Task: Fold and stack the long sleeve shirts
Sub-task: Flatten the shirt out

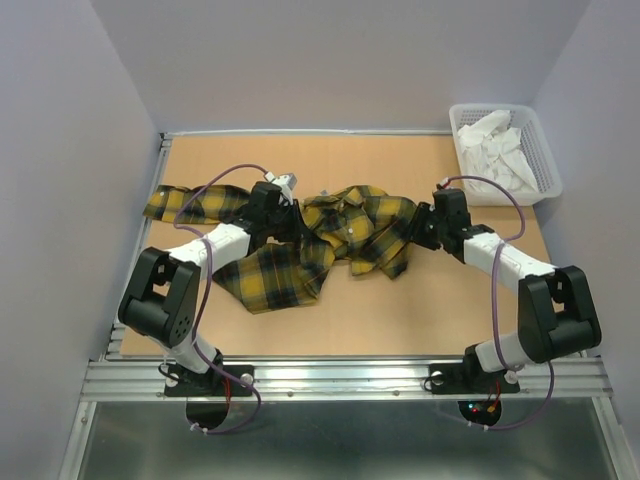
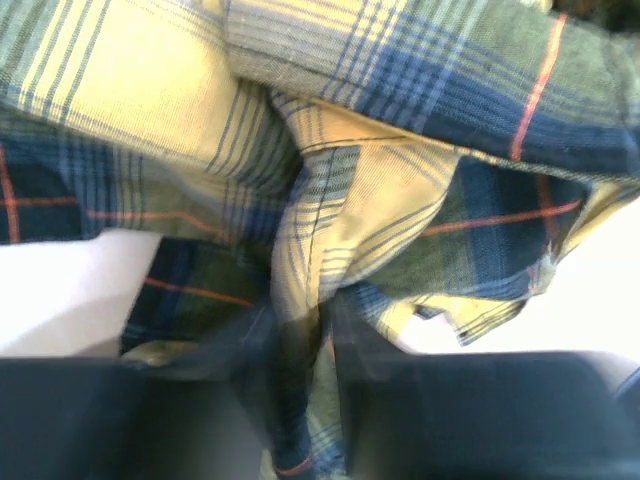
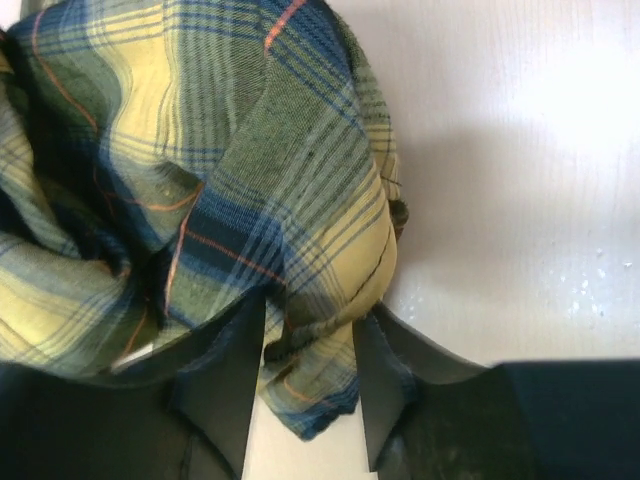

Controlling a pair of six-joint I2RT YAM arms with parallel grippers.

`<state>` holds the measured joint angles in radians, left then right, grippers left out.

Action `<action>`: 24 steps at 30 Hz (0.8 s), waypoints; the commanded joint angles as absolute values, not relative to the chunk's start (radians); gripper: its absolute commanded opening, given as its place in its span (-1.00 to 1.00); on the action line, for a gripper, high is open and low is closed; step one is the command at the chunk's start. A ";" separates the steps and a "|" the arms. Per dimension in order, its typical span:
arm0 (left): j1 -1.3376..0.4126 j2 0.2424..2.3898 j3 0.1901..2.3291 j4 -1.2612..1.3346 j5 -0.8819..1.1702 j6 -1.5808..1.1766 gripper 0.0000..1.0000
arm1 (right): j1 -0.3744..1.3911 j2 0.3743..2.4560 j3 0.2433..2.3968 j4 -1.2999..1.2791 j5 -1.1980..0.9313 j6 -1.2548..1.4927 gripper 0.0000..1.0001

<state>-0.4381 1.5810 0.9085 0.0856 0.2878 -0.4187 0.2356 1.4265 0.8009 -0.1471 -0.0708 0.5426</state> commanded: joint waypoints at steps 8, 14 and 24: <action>-0.439 1.389 1.101 -0.061 0.216 -0.253 -1.00 | 0.230 1.604 0.971 -0.040 -0.104 0.485 -0.99; -0.379 1.255 1.273 -0.196 0.161 -0.164 -1.00 | 0.230 1.739 1.282 -0.015 -0.127 0.396 -0.99; -0.319 1.065 1.486 -0.171 0.107 0.018 -1.00 | 0.232 1.971 1.710 0.172 -0.177 0.259 -0.89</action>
<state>-0.3199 1.1561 1.4364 -0.2424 0.1158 -0.0879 0.2359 1.9480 1.6138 0.0395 -0.2165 0.3138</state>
